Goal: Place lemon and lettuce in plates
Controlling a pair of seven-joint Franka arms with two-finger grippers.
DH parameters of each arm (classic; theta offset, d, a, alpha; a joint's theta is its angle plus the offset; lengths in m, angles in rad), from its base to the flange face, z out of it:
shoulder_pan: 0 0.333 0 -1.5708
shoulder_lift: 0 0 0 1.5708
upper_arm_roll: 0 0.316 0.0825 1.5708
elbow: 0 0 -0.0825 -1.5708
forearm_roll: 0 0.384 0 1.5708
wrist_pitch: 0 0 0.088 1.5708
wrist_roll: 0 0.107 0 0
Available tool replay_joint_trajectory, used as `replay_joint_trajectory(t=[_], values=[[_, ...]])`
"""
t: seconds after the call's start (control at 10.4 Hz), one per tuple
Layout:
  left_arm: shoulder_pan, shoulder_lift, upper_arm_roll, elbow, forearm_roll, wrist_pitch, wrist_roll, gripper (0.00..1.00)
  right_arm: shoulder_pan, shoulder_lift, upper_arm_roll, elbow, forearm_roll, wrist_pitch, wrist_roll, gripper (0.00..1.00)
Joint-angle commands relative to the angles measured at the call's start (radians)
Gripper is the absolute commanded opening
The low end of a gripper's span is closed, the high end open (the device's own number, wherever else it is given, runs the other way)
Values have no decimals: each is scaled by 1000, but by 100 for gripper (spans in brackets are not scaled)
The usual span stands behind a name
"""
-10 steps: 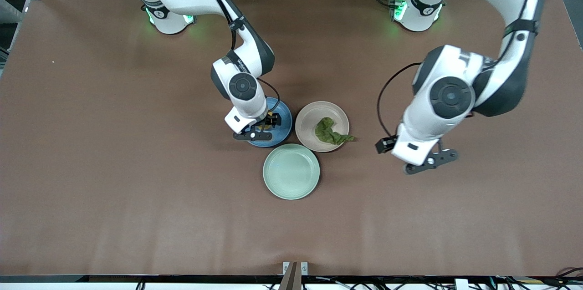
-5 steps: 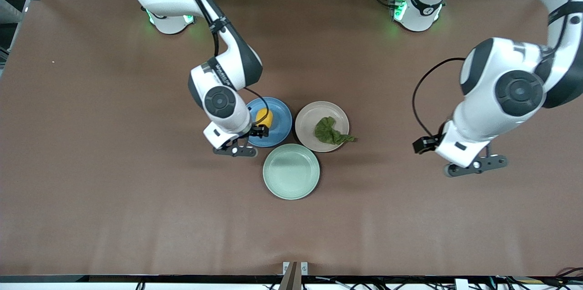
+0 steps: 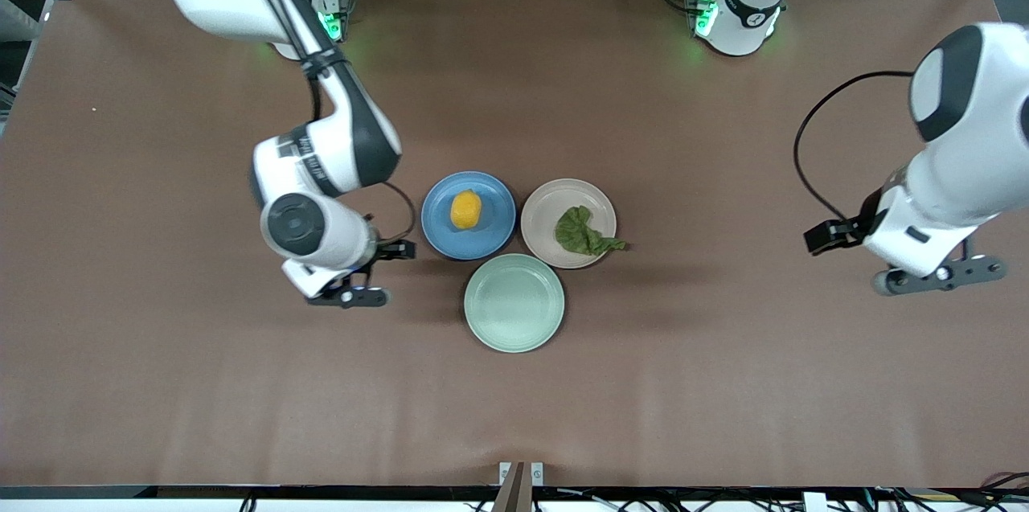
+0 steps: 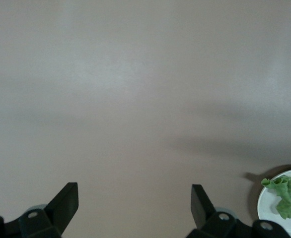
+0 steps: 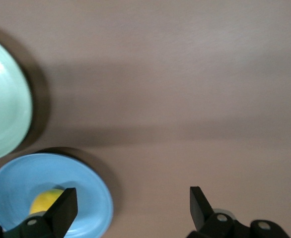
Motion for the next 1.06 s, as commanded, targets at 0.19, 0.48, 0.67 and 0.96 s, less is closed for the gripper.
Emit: replay_joint_trajectory(t=[0.19,0.48,0.67,0.96], values=[[63,-117,-12,-27,-117,-76,21,100,-150,-77,20,20,-53,-71,-182,100],[83,-171,-10,-28,-137,-125,106,100,-241,-155,14,6,-56,-127,-256,100],[52,-196,47,-28,-151,-158,162,100,-307,-224,14,-49,-56,-152,-257,100],[-83,-217,209,-28,-154,-178,216,100,-400,-339,14,-140,-56,-149,-259,100]])
